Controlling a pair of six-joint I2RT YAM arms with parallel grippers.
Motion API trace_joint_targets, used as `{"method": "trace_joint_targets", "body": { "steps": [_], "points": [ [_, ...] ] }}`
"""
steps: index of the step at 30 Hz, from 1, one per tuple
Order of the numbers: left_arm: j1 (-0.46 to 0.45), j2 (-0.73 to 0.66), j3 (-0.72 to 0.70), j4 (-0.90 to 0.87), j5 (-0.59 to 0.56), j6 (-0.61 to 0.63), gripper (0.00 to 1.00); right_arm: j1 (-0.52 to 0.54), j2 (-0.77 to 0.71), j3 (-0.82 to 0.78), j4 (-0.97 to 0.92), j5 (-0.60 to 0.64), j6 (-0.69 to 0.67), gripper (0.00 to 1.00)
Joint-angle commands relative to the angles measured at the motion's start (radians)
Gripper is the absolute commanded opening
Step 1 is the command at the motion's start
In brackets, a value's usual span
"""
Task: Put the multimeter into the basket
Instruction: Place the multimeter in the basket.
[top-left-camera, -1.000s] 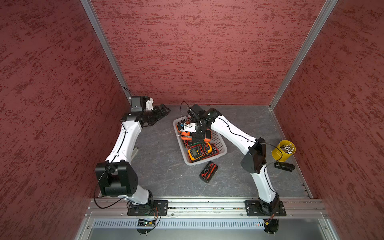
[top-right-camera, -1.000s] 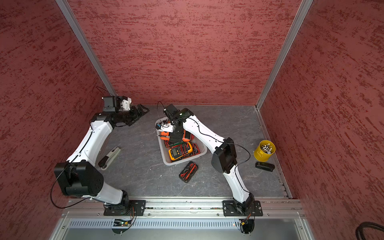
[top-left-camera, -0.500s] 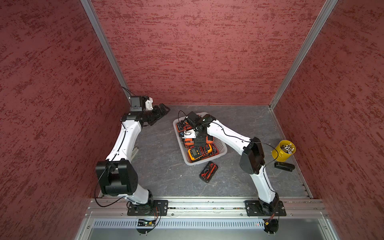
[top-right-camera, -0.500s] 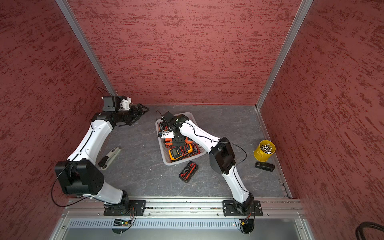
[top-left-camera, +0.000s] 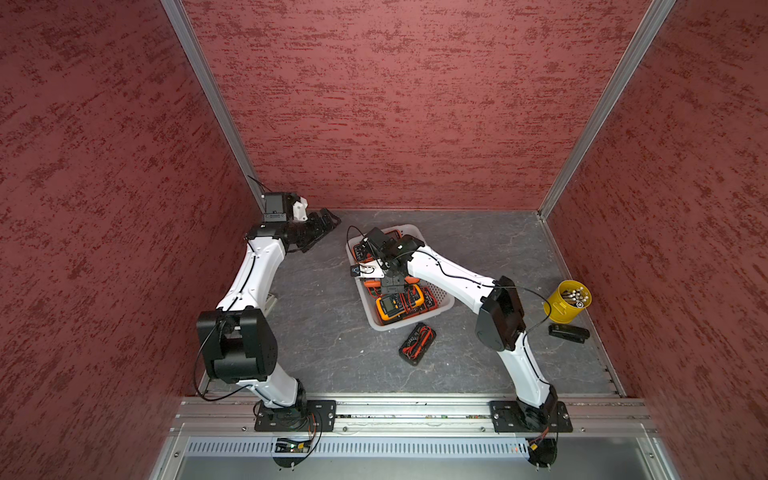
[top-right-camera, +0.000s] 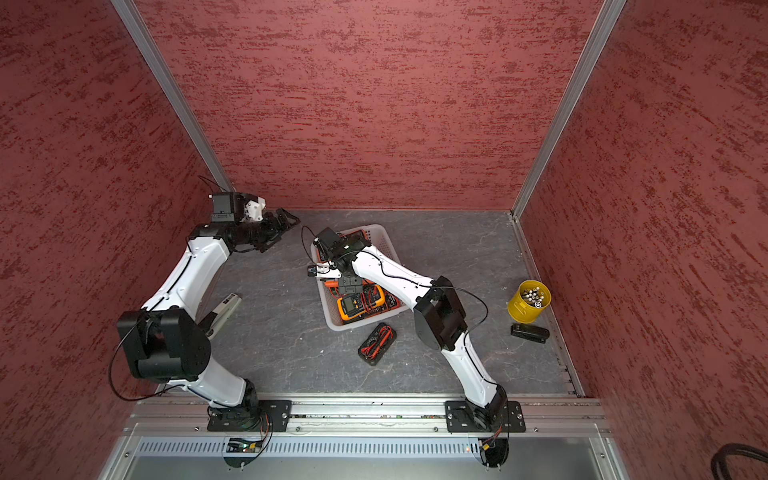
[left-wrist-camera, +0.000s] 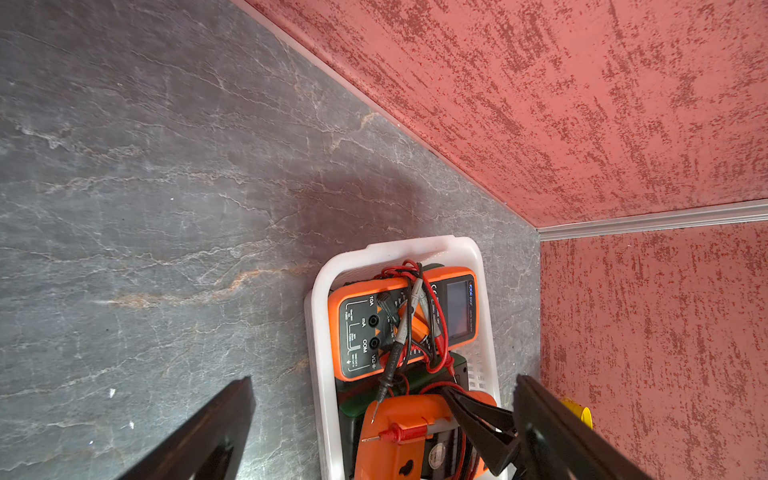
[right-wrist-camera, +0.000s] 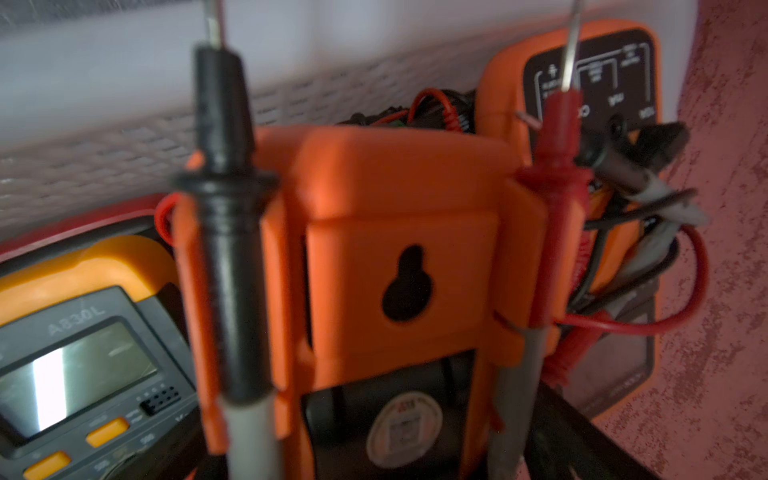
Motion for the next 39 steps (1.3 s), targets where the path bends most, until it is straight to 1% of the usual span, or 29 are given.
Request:
{"method": "trace_joint_targets", "body": {
  "steps": [1, 5, 12, 16, 20, 25, 30, 34, 36, 39],
  "points": [
    [0.008, 0.001, 0.023, 0.027, 0.017, -0.009, 1.00, 0.001, -0.066, 0.004, 0.034, 0.031, 0.003, 0.99],
    [0.013, -0.004, 0.015, 0.036, 0.021, -0.015, 1.00, -0.004, -0.111, -0.043, 0.024, 0.051, 0.007, 0.99],
    [0.026, -0.013, 0.006, 0.046, 0.029, -0.024, 1.00, -0.043, -0.129, -0.064, -0.068, 0.007, 0.107, 0.99],
    [0.032, -0.017, 0.006, 0.048, 0.039, -0.025, 1.00, -0.076, -0.146, -0.103, -0.043, 0.029, 0.135, 0.99],
    [0.034, -0.020, 0.007, 0.049, 0.042, -0.026, 1.00, -0.108, -0.143, -0.093, -0.038, 0.046, 0.168, 0.99],
    [0.036, -0.028, 0.004, 0.041, 0.033, -0.019, 1.00, -0.107, -0.163, -0.067, -0.051, -0.007, 0.227, 0.99],
    [0.035, -0.037, 0.000, 0.008, 0.022, 0.004, 1.00, -0.074, -0.218, -0.079, -0.061, -0.070, 0.374, 0.99],
    [0.035, -0.056, -0.020, -0.010, 0.013, 0.024, 1.00, -0.034, -0.291, -0.144, -0.038, -0.068, 0.520, 0.99],
    [0.033, -0.069, -0.037, -0.020, 0.002, 0.038, 1.00, -0.018, -0.322, -0.176, -0.032, -0.030, 0.620, 0.99],
    [0.029, -0.093, -0.061, -0.028, -0.017, 0.062, 1.00, 0.001, -0.367, -0.212, -0.054, 0.057, 0.820, 0.99]
  ]
}}
